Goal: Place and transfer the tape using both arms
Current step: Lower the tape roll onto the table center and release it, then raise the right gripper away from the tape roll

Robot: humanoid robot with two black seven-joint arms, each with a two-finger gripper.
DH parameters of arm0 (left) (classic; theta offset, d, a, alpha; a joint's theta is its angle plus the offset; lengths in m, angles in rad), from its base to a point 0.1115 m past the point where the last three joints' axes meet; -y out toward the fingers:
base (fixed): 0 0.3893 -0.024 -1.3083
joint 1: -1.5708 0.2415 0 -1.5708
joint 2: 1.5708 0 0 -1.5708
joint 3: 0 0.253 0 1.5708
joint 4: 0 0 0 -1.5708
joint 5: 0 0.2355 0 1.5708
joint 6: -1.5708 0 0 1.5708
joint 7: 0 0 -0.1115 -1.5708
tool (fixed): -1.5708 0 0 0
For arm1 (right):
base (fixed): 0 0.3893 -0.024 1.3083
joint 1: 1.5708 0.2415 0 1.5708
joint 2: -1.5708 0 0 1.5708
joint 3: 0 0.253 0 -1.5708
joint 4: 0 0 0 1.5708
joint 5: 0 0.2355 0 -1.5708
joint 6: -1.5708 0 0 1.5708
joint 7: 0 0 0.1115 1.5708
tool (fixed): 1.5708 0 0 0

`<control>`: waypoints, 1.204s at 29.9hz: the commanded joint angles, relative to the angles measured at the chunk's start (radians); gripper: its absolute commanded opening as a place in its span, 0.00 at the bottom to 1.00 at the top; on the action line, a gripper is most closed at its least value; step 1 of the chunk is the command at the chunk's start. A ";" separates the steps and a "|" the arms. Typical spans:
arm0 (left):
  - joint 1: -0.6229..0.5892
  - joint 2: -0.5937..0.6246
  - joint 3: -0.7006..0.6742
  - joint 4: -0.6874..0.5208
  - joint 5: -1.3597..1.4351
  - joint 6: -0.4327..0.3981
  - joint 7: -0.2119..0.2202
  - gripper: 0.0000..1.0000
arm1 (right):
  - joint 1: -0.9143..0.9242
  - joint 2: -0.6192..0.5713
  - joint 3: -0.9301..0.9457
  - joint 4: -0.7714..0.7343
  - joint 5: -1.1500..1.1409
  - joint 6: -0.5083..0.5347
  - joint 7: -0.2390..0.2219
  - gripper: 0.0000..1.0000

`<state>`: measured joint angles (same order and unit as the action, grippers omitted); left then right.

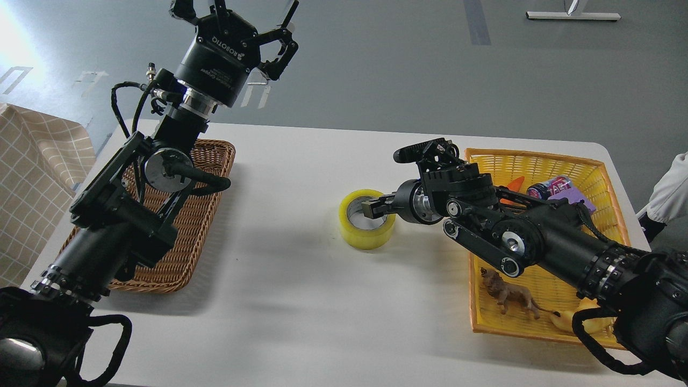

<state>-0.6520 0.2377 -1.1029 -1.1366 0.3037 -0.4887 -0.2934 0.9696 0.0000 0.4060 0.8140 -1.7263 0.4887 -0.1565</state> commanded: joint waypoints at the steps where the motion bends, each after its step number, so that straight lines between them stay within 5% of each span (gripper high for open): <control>1: 0.000 -0.002 0.000 0.000 0.000 0.000 0.000 0.98 | 0.006 0.000 0.016 0.011 0.001 0.000 -0.005 0.97; 7: 0.002 -0.003 0.000 0.000 0.002 0.000 0.000 0.98 | 0.011 0.000 0.073 0.050 0.002 0.000 -0.008 0.98; 23: 0.002 0.003 0.000 0.000 0.002 0.000 0.000 0.98 | -0.094 -0.147 0.580 0.367 0.168 0.000 -0.005 0.99; 36: 0.002 0.000 0.001 0.000 0.002 0.000 0.000 0.98 | -0.281 -0.155 1.085 0.366 0.504 0.000 0.002 0.99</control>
<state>-0.6505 0.2384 -1.1027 -1.1367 0.3051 -0.4887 -0.2927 0.7102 -0.1564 1.4019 1.1802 -1.2805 0.4887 -0.1565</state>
